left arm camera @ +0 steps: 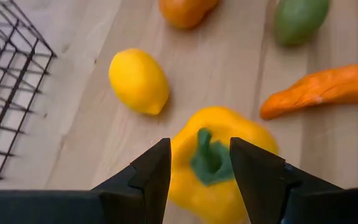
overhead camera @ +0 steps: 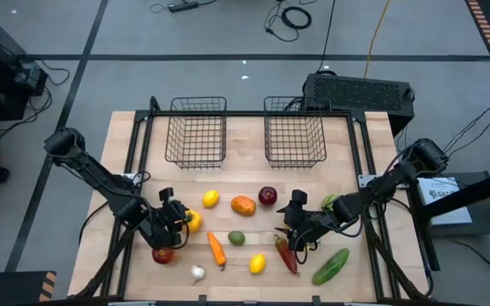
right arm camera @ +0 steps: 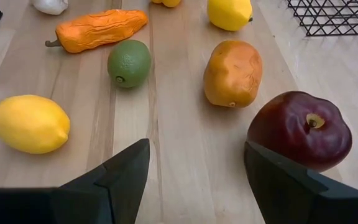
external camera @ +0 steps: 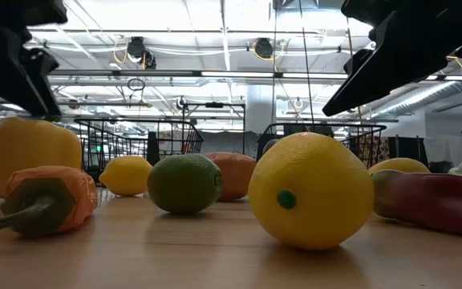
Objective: Sort produce into baskets
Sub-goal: Put the yellow bell pepper into the right mesh basket
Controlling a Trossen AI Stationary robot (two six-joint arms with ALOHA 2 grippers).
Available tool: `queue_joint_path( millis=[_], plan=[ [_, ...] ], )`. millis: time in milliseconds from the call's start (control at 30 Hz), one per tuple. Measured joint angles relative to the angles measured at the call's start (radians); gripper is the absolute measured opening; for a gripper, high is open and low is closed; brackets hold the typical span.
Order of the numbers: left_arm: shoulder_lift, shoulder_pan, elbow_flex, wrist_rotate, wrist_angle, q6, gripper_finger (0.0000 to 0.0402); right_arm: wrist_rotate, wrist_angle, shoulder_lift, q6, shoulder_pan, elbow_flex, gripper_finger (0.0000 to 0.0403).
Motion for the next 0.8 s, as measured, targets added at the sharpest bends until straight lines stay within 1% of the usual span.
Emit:
queue_joint_path(
  millis=[100, 267, 400, 600, 800],
  plan=[
    [0.0, 0.0, -0.016, 0.0, 0.052, 0.008, 0.0173, 0.0, 0.0, 0.0, 0.002, 0.0, 0.0, 0.0251],
    [0.0, 0.017, -0.046, 0.004, 0.055, 0.009, 0.0162, 0.0, 0.0, 0.0, 0.002, 0.0, 0.0, 0.0251],
    [-0.001, 0.027, -0.053, 0.008, 0.066, 0.014, 0.0135, 0.0, 0.0, 0.0, -0.001, -0.005, 0.0, 0.0251],
    [0.0, 0.027, -0.054, 0.022, 0.129, 0.087, 0.0091, 0.0, 0.0, 0.0, 0.002, -0.005, 0.0, 0.0251],
    [0.0, 0.027, -0.054, 0.021, 0.125, 0.09, 0.0043, 0.0, 0.0, 0.0, 0.002, -0.005, 0.0, 0.0251]
  ],
)
